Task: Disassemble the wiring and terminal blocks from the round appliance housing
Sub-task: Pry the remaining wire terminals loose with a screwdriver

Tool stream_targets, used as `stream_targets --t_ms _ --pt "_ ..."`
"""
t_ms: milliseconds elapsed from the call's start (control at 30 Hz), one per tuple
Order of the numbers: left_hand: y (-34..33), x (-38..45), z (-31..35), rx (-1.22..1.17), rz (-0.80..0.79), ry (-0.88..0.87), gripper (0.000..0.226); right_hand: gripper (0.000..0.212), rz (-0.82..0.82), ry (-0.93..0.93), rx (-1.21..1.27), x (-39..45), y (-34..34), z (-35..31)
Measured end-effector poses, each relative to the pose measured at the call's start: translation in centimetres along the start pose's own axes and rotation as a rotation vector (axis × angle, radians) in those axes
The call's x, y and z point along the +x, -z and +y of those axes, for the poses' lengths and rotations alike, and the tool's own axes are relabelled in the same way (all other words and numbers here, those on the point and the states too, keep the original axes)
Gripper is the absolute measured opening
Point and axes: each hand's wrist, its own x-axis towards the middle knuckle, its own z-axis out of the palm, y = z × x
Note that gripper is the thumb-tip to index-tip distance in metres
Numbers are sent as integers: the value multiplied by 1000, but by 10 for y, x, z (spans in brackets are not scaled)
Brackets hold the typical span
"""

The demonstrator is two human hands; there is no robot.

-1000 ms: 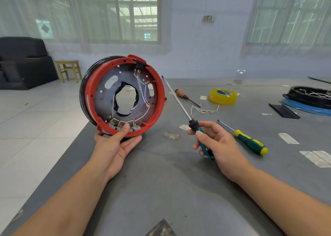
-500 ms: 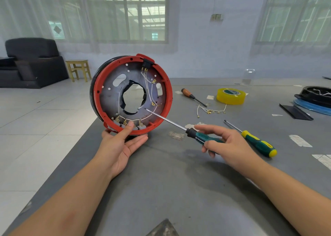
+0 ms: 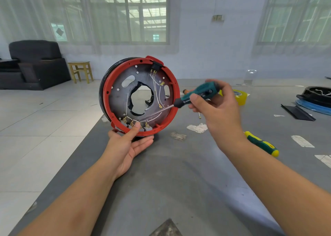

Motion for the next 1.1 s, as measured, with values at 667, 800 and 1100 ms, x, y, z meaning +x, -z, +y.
stream_targets --t_ms 667,800,1100 --pt "4 7 -6 32 12 -45 68 44 -8 243 -189 25 -14 8" --pt "6 9 -7 40 15 -43 61 41 29 234 -229 30 -6 8" --pt "7 7 -4 -8 -6 -20 55 40 26 201 -299 29 -5 17"
